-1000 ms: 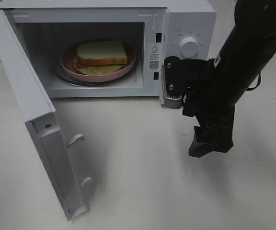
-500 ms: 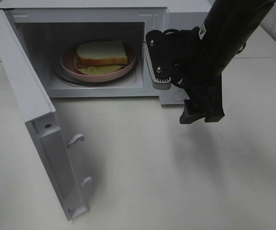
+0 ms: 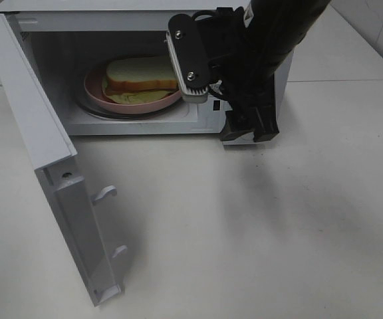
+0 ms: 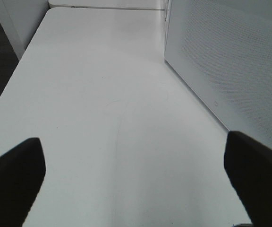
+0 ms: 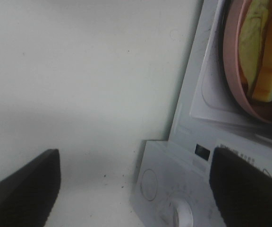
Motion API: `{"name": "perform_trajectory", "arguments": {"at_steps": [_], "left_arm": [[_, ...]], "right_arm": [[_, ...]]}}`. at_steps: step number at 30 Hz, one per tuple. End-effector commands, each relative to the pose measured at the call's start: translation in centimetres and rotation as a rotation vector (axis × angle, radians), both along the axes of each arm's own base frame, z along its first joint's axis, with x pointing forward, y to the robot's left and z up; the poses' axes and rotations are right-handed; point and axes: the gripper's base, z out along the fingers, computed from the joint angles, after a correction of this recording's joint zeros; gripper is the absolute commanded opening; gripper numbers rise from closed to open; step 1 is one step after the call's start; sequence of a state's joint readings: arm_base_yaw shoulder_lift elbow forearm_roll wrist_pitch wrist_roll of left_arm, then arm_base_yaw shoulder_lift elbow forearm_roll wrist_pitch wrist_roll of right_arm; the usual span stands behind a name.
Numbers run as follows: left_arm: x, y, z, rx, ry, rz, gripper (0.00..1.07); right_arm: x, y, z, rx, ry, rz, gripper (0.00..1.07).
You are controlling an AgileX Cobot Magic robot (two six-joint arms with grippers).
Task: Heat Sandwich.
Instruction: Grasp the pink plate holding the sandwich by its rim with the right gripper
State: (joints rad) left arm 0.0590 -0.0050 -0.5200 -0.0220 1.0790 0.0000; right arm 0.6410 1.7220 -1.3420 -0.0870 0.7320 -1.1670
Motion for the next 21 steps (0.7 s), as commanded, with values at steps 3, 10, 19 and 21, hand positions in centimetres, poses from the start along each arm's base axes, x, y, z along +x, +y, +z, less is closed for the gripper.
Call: {"name": "perform_trajectory", "arguments": {"at_steps": [3, 10, 19, 21], "left_arm": [[-0.2, 0.0, 0.0, 0.006, -0.025, -0.004, 0.98], [-0.2, 0.0, 0.0, 0.006, -0.025, -0.004, 0.98], [-0.2, 0.0, 0.0, 0.006, -0.025, -0.004, 0.98], [-0.2, 0.0, 0.0, 0.006, -0.025, -0.004, 0.98]], "right_arm": [[1.7, 2.0, -0.9, 0.014, -0.021, 0.028, 0.81], [3.8, 3.6, -2.3, 0.030, -0.034, 0.025, 0.81], [6.1, 5.4, -4.6, 0.056, -0.056, 0.019, 0.80], [6.7, 5.9, -4.9, 0.067, -0.066, 0.017, 0.79]]}}
